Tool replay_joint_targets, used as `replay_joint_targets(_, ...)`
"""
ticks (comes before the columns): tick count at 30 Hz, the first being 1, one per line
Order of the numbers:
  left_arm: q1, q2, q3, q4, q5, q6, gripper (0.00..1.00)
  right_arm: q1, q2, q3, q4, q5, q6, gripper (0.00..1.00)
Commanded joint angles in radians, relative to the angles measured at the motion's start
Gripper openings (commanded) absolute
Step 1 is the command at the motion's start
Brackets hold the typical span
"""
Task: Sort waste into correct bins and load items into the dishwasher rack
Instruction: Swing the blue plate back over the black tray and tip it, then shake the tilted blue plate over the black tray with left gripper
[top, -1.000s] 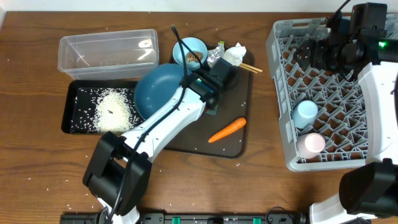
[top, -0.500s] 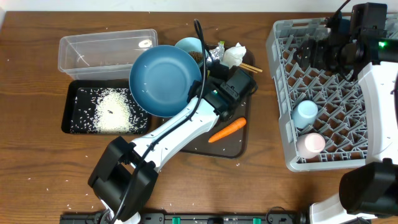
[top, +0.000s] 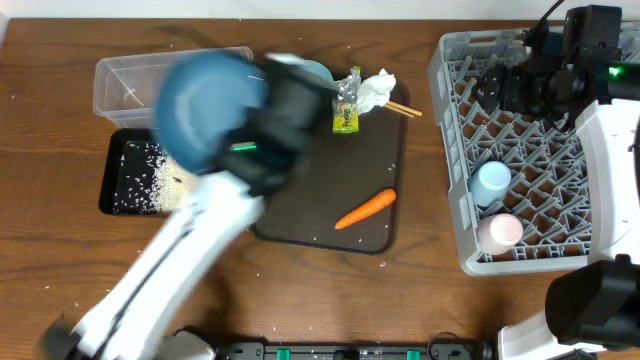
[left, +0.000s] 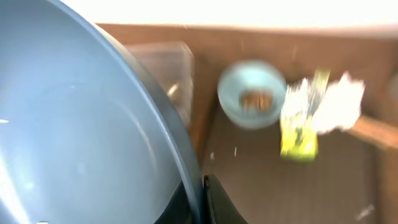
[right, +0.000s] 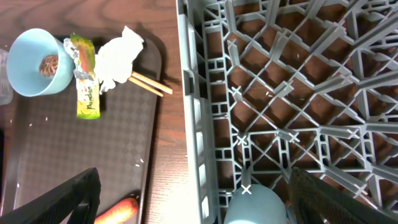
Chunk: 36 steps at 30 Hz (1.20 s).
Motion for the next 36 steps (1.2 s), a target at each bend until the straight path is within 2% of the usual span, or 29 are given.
replay_joint_targets(1,0.202,-0.134,0.012,0.011,0.329,0.044,0.06,-0.003,0.007,0.016,-0.001,0.006,-0.013,0.89)
replay_joint_targets(4,0.455,-0.196,0.012,0.042,0.726,0.083,0.06,-0.003,0.007,0.016,-0.002,0.006,-0.013,0.89)
replay_joint_targets(6,0.647,-0.203,0.012,0.072,1.06,0.096,0.06,-0.003,0.007,0.016,-0.001,0.006,-0.013,0.89)
replay_joint_targets(10,0.97,-0.143,-0.009,0.223,1.755,0.096,0.06,-0.003,0.007,0.016,0.002,0.006,-0.014,0.89)
replay_joint_targets(12,1.074,-0.087,-0.019,0.291,1.984,0.081,0.06,-0.003,0.007,0.016,0.005,0.006,-0.013,0.89)
replay_joint_targets(17,1.154,0.008,-0.045,0.203,1.983,0.185,0.06,-0.003,0.007,0.016,0.005,0.006,-0.013,0.89)
replay_joint_targets(21,1.133,0.078,-0.077,0.133,1.983,0.259,0.06,-0.003,0.007,0.016,-0.009,0.006,-0.013,0.89)
replay_joint_targets(24,1.101,0.111,-0.106,0.112,1.983,0.267,0.06,-0.003,0.007,0.015,-0.014,0.007,-0.014,0.89)
replay_joint_targets(29,1.065,0.094,-0.09,0.136,1.983,0.052,0.06,-0.003,0.007,0.015,-0.01,0.007,-0.013,0.89)
replay_joint_targets(34,1.061,0.05,-0.09,0.122,1.931,0.113,0.06,-0.003,0.007,0.014,-0.008,0.006,-0.013,0.89)
replay_joint_targets(36,1.06,0.066,-0.09,0.142,1.969,-0.041,0.06,-0.003,0.007,0.014,-0.005,0.007,-0.013,0.89)
